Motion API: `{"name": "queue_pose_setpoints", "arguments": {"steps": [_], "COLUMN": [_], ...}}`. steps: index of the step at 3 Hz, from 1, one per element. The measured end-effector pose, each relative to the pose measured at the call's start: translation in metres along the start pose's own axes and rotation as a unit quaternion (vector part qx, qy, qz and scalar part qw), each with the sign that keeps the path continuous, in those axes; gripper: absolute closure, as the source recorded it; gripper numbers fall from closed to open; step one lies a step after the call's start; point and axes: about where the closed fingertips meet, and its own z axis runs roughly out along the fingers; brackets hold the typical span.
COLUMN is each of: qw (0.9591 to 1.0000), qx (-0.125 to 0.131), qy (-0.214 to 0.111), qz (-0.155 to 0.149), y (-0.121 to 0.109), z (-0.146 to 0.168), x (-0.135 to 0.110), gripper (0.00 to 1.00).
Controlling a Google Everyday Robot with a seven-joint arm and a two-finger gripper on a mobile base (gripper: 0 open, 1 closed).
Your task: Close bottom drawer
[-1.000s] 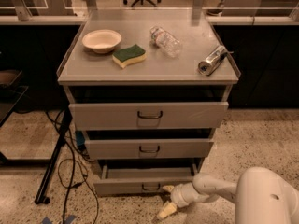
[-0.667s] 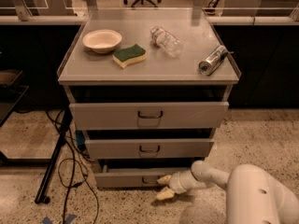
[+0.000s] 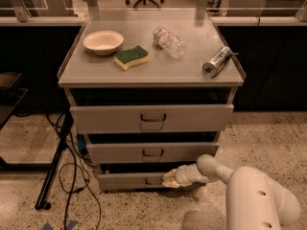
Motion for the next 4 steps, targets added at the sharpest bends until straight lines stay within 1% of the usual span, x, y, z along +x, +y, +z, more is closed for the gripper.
{"name": "queue_pose_setpoints", "arguments": {"steps": [1, 2, 3, 4], "qw": [1.0, 0.9999, 0.9997, 0.9997], "qx": [0.0, -0.007, -0.011, -0.011], "qy": [0.0, 0.001, 0.001, 0.001], "qz": [0.0, 0.01, 0.019, 0.019], "y": [0.0, 0.003, 0.007, 0.011], "z": [0.0, 0.006, 0.01, 0.009], "x": [0.0, 0.006, 0.012, 0.013], "gripper": [0.39, 0.16, 0.0, 0.0]}}
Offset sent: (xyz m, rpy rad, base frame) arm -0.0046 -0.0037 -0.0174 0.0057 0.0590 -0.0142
